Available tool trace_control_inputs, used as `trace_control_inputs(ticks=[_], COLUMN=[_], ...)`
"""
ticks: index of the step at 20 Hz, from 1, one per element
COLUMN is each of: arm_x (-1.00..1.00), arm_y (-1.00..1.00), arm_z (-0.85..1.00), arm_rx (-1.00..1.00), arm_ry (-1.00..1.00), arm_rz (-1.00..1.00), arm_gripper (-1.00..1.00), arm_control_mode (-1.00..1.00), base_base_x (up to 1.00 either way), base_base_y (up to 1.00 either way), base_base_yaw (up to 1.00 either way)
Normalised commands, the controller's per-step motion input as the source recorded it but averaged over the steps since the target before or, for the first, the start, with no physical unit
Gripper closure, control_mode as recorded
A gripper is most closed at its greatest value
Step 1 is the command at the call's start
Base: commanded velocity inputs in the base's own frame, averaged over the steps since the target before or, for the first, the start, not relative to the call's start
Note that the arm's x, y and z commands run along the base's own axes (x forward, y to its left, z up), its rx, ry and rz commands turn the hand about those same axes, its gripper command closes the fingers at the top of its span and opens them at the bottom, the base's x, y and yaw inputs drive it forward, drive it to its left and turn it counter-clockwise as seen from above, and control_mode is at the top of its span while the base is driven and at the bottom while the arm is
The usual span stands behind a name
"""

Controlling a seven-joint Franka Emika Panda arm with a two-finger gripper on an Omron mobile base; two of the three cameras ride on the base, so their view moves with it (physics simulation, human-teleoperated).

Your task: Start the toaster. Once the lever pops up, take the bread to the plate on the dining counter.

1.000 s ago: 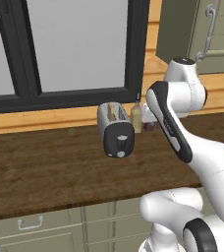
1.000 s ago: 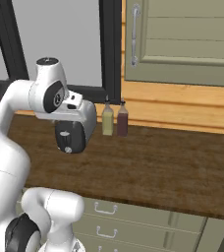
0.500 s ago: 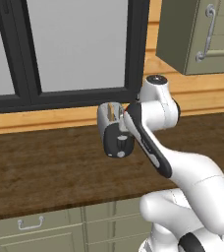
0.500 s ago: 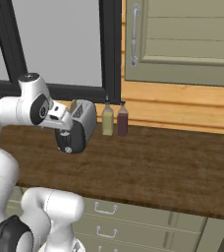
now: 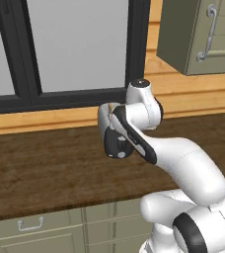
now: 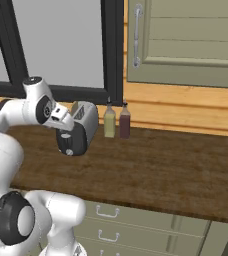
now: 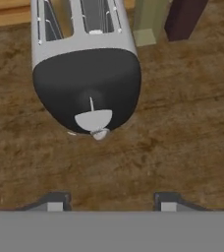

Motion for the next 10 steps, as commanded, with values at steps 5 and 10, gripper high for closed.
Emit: trace_control_inputs(ticks=[5, 10], arm_x=[0.5, 0.45], arm_y=[0.06, 0.02], arm_z=[-0.23, -0.21], arm_rx=[-0.01, -0.03], arm_ry=[0.0, 0.01], arm_rz=[0.0, 0.0], arm_gripper=[1.0, 1.0], arm_control_mode=[-1.0, -1.0], base_base_x=[0.0, 0.0], base_base_y=[0.0, 0.0], base_base_yaw=[0.0, 0.0])
